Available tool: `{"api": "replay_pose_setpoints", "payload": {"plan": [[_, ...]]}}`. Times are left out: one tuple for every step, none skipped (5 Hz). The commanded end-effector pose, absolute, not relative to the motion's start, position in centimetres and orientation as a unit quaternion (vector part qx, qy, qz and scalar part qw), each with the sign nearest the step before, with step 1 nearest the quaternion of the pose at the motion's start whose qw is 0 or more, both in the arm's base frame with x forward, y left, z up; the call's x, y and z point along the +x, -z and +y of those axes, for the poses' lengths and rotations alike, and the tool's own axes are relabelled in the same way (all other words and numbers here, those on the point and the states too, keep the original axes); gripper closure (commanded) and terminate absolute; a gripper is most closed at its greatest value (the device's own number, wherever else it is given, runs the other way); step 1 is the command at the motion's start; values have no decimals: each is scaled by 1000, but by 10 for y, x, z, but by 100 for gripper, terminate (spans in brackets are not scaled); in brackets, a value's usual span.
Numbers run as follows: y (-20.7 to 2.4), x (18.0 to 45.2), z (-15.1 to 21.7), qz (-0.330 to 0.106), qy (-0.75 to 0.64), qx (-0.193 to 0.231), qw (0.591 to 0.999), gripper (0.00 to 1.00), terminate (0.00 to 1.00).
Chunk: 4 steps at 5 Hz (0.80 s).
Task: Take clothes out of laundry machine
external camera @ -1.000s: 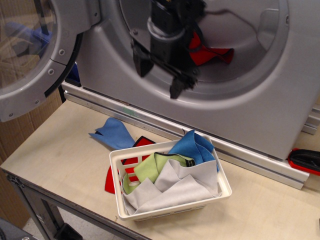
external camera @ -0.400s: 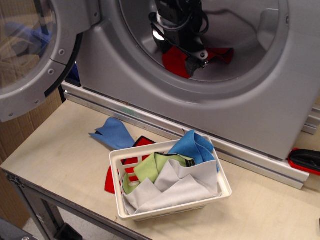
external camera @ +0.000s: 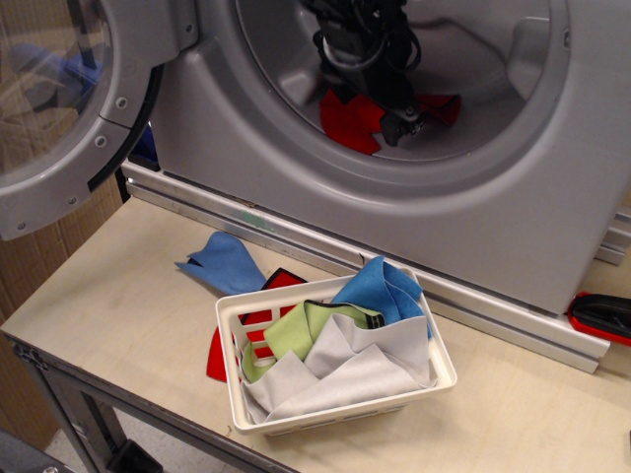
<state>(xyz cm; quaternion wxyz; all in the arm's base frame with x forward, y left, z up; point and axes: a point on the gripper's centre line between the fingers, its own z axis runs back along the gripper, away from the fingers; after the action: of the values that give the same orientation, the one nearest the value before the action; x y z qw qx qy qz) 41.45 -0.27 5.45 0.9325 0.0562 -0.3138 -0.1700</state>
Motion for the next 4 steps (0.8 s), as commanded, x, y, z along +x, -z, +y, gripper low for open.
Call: {"api": "replay_pose_setpoints", "payload": {"plan": [[-65,445,2,-368,163,48,914,0,0],[-58,452,11,-377,156,32,912,0,0],[-54,455,5,-371,166,27,913,100,0],[-53,452,4,-371,161,22,914,100,0]]}}
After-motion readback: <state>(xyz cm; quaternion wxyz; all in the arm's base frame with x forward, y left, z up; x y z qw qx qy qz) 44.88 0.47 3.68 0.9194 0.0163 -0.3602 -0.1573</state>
